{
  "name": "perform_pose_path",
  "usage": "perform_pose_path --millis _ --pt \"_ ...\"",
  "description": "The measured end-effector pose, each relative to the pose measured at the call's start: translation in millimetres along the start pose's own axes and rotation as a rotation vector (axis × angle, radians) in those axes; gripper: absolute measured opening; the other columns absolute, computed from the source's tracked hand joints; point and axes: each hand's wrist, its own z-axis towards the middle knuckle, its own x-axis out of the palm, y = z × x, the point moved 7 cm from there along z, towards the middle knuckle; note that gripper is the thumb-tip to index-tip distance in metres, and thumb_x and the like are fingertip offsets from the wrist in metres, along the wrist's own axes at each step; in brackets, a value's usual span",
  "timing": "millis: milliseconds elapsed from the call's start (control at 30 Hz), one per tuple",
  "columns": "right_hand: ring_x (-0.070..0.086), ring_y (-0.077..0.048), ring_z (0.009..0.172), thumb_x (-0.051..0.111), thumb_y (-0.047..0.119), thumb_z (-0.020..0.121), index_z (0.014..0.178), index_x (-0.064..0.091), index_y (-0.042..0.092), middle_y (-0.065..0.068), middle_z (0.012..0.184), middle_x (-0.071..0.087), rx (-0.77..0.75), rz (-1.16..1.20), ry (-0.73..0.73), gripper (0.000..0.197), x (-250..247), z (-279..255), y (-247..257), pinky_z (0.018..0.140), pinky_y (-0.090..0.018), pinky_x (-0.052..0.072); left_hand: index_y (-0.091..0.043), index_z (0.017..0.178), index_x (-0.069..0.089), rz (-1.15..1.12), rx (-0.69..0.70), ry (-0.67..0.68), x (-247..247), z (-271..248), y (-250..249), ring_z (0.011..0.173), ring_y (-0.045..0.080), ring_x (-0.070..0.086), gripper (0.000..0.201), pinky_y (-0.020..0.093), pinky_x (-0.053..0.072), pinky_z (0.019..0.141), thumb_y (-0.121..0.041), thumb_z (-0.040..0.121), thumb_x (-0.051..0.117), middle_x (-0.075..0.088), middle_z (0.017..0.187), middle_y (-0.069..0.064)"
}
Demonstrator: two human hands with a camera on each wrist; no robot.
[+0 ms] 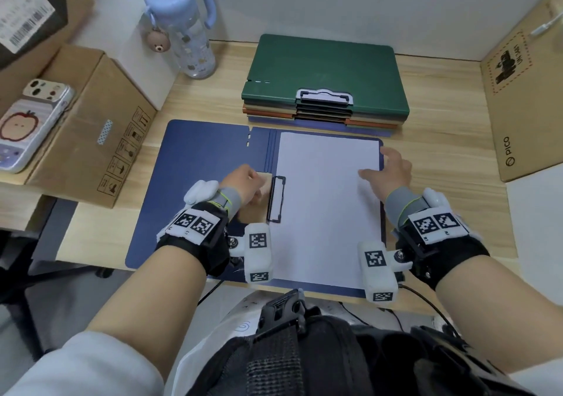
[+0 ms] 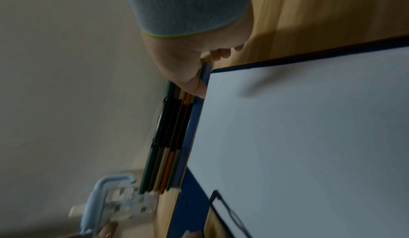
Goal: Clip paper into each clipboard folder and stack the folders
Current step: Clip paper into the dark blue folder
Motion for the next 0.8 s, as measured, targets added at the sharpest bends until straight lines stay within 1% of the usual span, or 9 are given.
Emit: perform_pose_path --millis 67,167,233,300,400,500,633,733,800 --pt "0.034 -0.027 0.133 0.06 0.019 0.088 0.137 0.04 0.021 -0.008 0.145 0.026 -0.081 -0.024 0.058 0.054 16 -6 23 0.106 -0.038 0.036 -0.017 0.094 0.052 -0.079 -0.002 -0.107 -26 -1 12 0.098 0.028 0.062 0.01 0.032 0.047 0.082 -0.027 0.093 0.051 0.066 0.09 0.005" --pt "0.044 -0.024 0.124 0.059 0.017 0.09 0.133 0.046 0.018 -0.008 0.139 0.035 -0.167 0.006 0.239 0.044 56 -22 54 0.092 -0.032 0.04 -0.007 0.122 0.051 -0.07 -0.048 -0.247 -62 -1 38 0.119 0.029 0.052 0.033 0.032 0.039 0.097 -0.026 0.095 0.052 0.059 0.125 0.011" --pt "0.047 -0.021 0.11 0.057 0.015 0.091 0.13 0.048 0.014 -0.008 0.126 0.043 -0.167 0.046 0.358 0.041 84 -36 68 0.089 -0.032 0.04 -0.005 0.126 0.05 -0.09 -0.09 -0.321 -85 0 58 0.123 0.029 0.05 0.037 0.032 0.036 0.1 -0.024 0.094 0.053 0.055 0.131 0.012" --pt "0.048 -0.019 0.101 0.055 0.011 0.092 0.13 0.048 0.011 -0.006 0.114 0.047 -0.108 0.112 0.469 0.038 112 -48 77 0.093 -0.036 0.044 -0.003 0.129 0.049 -0.1 -0.144 -0.375 -104 2 81 0.124 0.03 0.049 0.041 0.033 0.036 0.103 -0.024 0.093 0.054 0.053 0.133 0.015" --pt "0.051 -0.018 0.093 0.056 0.01 0.091 0.122 0.051 0.015 -0.006 0.106 0.052 0.034 0.227 0.591 0.032 145 -63 81 0.079 -0.031 0.051 -0.005 0.136 0.044 -0.07 -0.261 -0.373 -121 3 111 0.126 0.031 0.048 0.048 0.032 0.035 0.104 -0.026 0.094 0.053 0.051 0.137 0.015" --pt "0.05 -0.019 0.083 0.056 0.011 0.091 0.111 0.049 0.018 -0.003 0.092 0.05 0.141 0.303 0.646 0.023 165 -71 79 0.078 -0.034 0.051 -0.003 0.125 0.052 0.008 -0.354 -0.348 -131 2 129 0.115 0.036 0.055 0.044 0.034 0.041 0.095 -0.027 0.089 0.055 0.056 0.127 0.018" --pt "0.041 -0.018 0.071 0.052 0.012 0.093 0.086 0.048 0.019 -0.002 0.074 0.039 0.244 0.305 0.705 0.011 185 -83 77 0.068 -0.035 0.048 -0.012 0.11 0.06 0.161 -0.458 -0.317 -144 5 148 0.112 0.038 0.052 0.046 0.04 0.043 0.098 -0.031 0.068 0.056 0.049 0.126 0.015" --pt "0.042 -0.018 0.07 0.053 0.014 0.093 0.091 0.047 0.017 -0.002 0.073 0.037 0.281 0.291 0.724 0.007 193 -88 74 0.063 -0.035 0.049 -0.012 0.098 0.062 0.169 -0.46 -0.289 -144 21 165 0.103 0.035 0.057 0.035 0.04 0.046 0.096 -0.025 0.067 0.053 0.055 0.113 0.014" --pt "0.045 -0.017 0.072 0.054 0.014 0.093 0.092 0.045 0.017 -0.003 0.075 0.039 0.282 0.277 0.715 0.009 196 -89 74 0.063 -0.036 0.049 -0.012 0.078 0.061 0.154 -0.437 -0.265 -142 26 168 0.08 0.029 0.062 0.02 0.035 0.051 0.084 -0.023 0.063 0.051 0.064 0.09 0.011"
